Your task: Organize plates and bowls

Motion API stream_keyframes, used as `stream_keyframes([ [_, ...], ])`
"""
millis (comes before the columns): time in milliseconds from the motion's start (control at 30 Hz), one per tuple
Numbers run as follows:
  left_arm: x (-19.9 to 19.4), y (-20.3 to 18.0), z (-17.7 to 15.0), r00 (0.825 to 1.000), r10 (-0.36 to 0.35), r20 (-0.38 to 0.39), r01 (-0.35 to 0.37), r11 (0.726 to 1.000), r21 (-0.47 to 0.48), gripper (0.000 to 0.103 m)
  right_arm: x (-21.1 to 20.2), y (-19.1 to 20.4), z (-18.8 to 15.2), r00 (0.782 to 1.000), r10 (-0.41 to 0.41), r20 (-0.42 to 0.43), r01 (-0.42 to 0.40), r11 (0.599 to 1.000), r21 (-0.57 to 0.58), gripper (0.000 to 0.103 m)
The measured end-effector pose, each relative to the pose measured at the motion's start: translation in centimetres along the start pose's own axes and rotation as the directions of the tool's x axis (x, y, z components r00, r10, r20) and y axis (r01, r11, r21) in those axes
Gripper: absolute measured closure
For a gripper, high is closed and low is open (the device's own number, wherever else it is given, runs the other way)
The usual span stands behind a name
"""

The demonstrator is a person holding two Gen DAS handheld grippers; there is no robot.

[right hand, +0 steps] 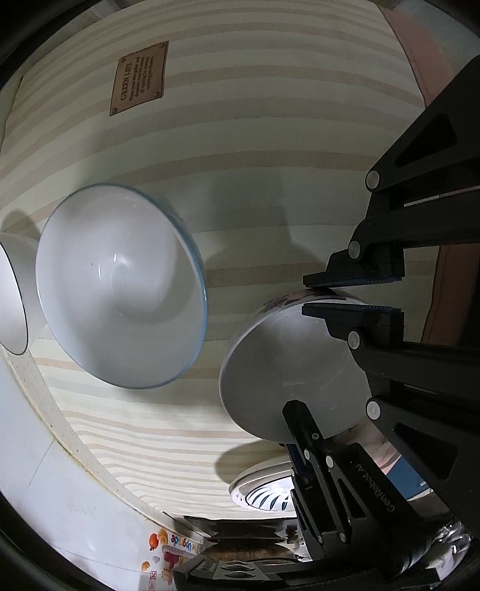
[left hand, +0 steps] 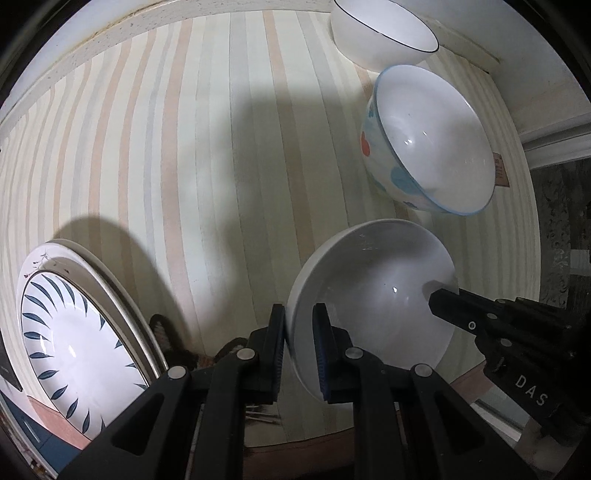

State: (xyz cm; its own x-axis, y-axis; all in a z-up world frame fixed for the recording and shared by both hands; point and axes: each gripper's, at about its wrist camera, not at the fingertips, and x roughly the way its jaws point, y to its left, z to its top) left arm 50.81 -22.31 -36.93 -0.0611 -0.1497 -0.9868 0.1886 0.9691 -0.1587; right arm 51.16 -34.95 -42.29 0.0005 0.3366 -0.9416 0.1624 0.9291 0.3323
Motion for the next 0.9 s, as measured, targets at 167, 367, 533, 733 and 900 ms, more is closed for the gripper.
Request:
stream_keyframes([
  [167, 0.2, -0.4, 0.3, 1.000, 0.006, -0.007, -0.006, 1.000, -0.002, 0.090, -0.1, -0.1, 0.2, 1.000, 0.016, 0.003, -0.016, 1.000, 0.007, 0.093],
  [367, -1.3, 0.8, -0.1, 1.000, 0.007, 0.009, -0.007, 1.000, -0.017, 0.089, -0.5, -0.7, 0.0, 0.998, 0.057, -0.008, -0.056, 0.998, 0.035, 0.090],
  [533, -7.0, 1.9, 0.6, 0.993, -0.014, 0.116, 0.021, 0.998, -0.054, 0.078, -5.6, -2.5, -0.3, 0.990, 0.111, 0.091, -0.117, 0.991, 0.072, 0.080],
  [733, -6.4, -0.2, 6.8, 0.988, -0.066, 0.142, 0.073, 0.996, -0.042, 0.074, -8.3, -5.6, 2.6, 0.973, 0.099, 0.208, -0.131, 0.981, 0.146, 0.055],
  [900, -2.3, -2.8, 10.6, 0.996, -0.071, 0.059, 0.070, 0.997, 0.019, 0.074, -5.9, -6.7, 5.8, 0.974, 0.100, 0.203, -0.138, 0.974, 0.182, 0.056],
])
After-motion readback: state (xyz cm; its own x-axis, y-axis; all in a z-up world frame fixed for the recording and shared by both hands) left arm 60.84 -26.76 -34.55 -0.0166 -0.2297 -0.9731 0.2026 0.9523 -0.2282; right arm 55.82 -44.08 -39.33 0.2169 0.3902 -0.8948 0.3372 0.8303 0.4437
